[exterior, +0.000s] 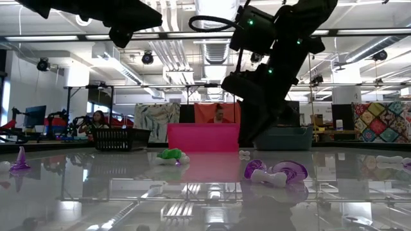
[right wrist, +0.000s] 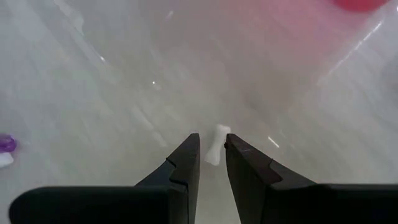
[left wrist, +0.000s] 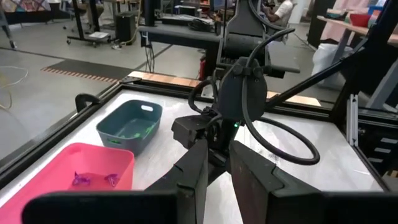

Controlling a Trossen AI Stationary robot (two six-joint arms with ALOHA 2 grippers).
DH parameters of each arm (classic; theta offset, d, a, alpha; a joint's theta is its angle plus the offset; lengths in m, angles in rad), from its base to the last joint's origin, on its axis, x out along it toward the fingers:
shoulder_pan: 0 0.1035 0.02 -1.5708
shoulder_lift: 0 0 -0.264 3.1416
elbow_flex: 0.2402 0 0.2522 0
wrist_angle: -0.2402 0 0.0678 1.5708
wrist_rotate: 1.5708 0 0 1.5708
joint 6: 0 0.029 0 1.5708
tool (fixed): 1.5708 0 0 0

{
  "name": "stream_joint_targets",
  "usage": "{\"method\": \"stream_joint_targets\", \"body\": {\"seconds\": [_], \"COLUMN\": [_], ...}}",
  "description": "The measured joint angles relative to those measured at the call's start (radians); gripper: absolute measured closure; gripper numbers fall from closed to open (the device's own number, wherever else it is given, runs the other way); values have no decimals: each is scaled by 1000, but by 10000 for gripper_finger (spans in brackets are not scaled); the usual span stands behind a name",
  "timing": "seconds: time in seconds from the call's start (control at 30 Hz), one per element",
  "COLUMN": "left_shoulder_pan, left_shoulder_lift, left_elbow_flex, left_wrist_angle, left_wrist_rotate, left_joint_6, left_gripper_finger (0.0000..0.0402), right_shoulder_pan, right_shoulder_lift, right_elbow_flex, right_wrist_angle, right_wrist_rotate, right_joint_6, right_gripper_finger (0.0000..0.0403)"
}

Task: Sort Halloween decoration
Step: Put the white bone toy into the black bin

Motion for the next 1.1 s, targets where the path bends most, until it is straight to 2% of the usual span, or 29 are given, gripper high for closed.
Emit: {"method": "stream_joint_targets", "body": {"seconds": [0.57, 0.77, 1.0, 1.1], "left_shoulder_pan": [0, 0, -11, -30], "left_shoulder_lift": [6, 7, 1, -11], "left_elbow_flex": [-1, -2, -5, -32], "left_wrist_angle": [2, 3, 5, 60], "left_wrist_rotate": [0, 0, 0, 0], "left_joint_6": [1, -4, -10, -8], "left_gripper_finger": [349, 349, 349, 349], "right_shoulder_pan": [5, 6, 4, 5], "right_shoulder_lift": [77, 93, 43, -7], "right_elbow_flex": [2, 4, -1, -2], "right_wrist_angle": [33, 39, 24, 48], "right_wrist_rotate": [11, 8, -21, -39], "right_joint_6": [-36, -63, -127, -168], "right_gripper_finger": [336, 375, 393, 394]}}
